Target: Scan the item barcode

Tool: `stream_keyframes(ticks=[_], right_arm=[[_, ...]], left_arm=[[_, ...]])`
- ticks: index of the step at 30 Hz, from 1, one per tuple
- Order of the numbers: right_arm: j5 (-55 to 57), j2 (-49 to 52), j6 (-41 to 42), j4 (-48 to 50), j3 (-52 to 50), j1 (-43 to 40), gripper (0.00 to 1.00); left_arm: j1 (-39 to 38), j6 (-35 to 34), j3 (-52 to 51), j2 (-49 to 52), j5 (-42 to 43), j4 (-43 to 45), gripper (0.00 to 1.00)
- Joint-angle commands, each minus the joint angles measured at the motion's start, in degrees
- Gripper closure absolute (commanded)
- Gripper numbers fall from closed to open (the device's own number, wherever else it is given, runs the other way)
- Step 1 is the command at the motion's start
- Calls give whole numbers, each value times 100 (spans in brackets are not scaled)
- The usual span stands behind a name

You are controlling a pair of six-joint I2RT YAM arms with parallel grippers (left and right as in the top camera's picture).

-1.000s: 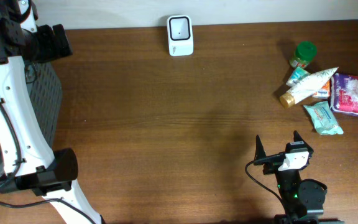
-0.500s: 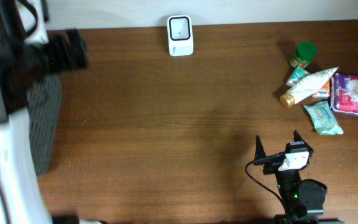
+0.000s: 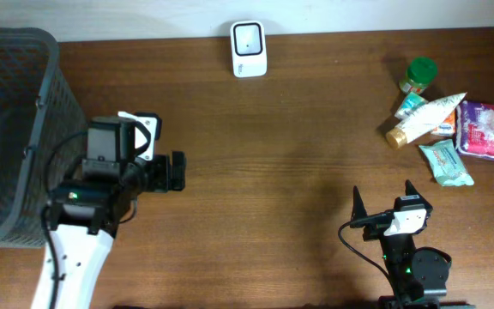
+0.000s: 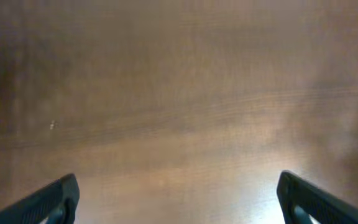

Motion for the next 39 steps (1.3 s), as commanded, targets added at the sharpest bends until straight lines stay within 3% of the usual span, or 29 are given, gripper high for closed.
stream_keyframes(ticks=[1,4,7,8,13,16,19,22,30,39], right_arm=[[-33,-44,4,0,-52,35,1],[-33,-44,4,0,-50,35,1],[-33,-44,4,0,-50,35,1],[-33,-44,4,0,-52,35,1],[-33,-44,4,0,-52,35,1],[-33,-44,2,0,-52,35,1],[-33,-44,4,0,-50,35,1],[-33,-44,4,0,-52,35,1],[-35,-44,4,0,-52,35,1],[-33,-44,4,0,-52,35,1]], left_arm=[[-22,105,-1200,-369,0,1010,1],[-22,105,-2868,-1707,111,2387,1],[-22,105,-3783,-3101,111,2441,1],[-22,105,-4081,-4039,111,2378,1],[-22,105,-4590,-5471,111,2319,1],[-20,105,-5106,-5692,109,2771,1],[-20,105,-5781,-5936,111,4179,1],[168,105,-6181,-6177,103,4920,1],[1008,103,-6317,-6699,-68,4660,1],[1003,153,-6321,-6699,-382,4457,1]])
